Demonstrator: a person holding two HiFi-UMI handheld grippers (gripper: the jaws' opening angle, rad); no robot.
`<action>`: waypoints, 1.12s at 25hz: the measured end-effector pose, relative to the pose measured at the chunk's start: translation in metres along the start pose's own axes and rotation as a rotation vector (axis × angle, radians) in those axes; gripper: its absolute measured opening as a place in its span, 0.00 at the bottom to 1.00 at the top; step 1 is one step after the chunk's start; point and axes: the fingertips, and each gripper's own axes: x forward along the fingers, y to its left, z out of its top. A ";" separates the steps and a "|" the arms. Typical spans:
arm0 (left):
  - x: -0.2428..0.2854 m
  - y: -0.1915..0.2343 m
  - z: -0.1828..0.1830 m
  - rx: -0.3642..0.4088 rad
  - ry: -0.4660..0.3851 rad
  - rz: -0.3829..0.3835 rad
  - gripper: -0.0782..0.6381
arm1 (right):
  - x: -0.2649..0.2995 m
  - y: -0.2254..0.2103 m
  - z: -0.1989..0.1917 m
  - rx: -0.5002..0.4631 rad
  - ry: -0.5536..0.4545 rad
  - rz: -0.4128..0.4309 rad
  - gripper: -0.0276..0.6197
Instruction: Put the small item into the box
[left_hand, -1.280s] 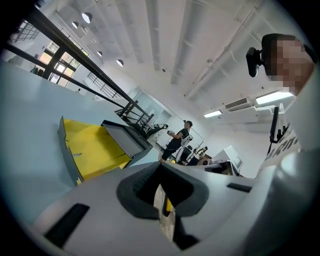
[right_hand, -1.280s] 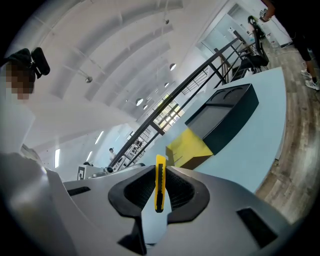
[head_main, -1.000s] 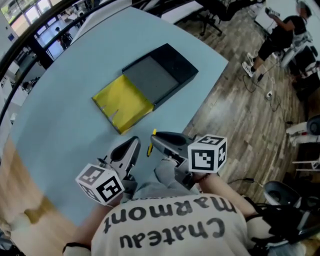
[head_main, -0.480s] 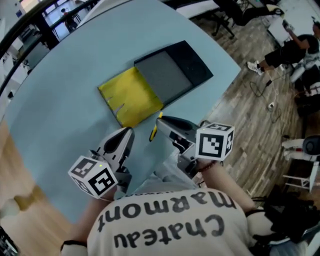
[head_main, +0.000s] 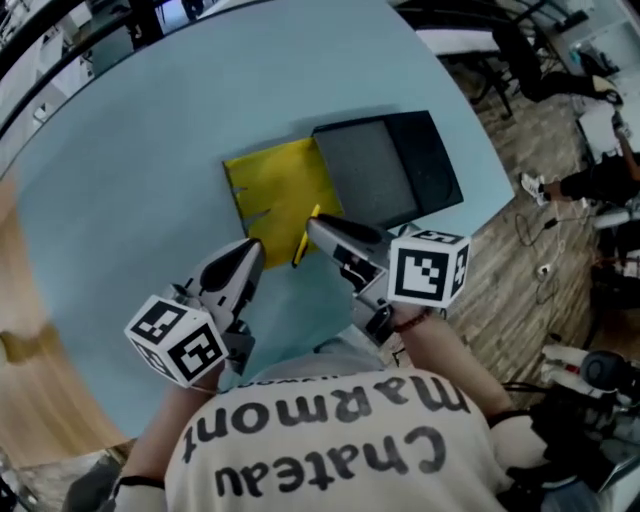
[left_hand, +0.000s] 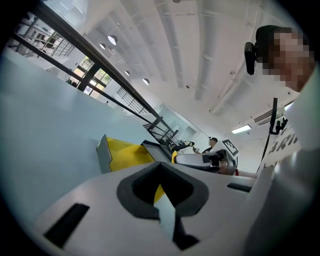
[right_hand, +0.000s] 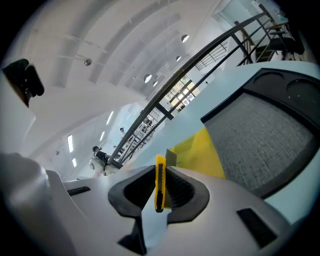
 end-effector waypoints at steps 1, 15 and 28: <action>0.001 0.003 0.004 -0.006 -0.013 0.014 0.11 | 0.006 0.001 0.001 0.000 0.021 0.011 0.17; -0.008 0.029 0.002 -0.080 -0.122 0.179 0.11 | 0.062 -0.010 -0.012 -0.163 0.294 -0.076 0.17; -0.028 0.036 -0.020 -0.144 -0.120 0.207 0.11 | 0.078 -0.037 -0.026 -0.257 0.398 -0.231 0.17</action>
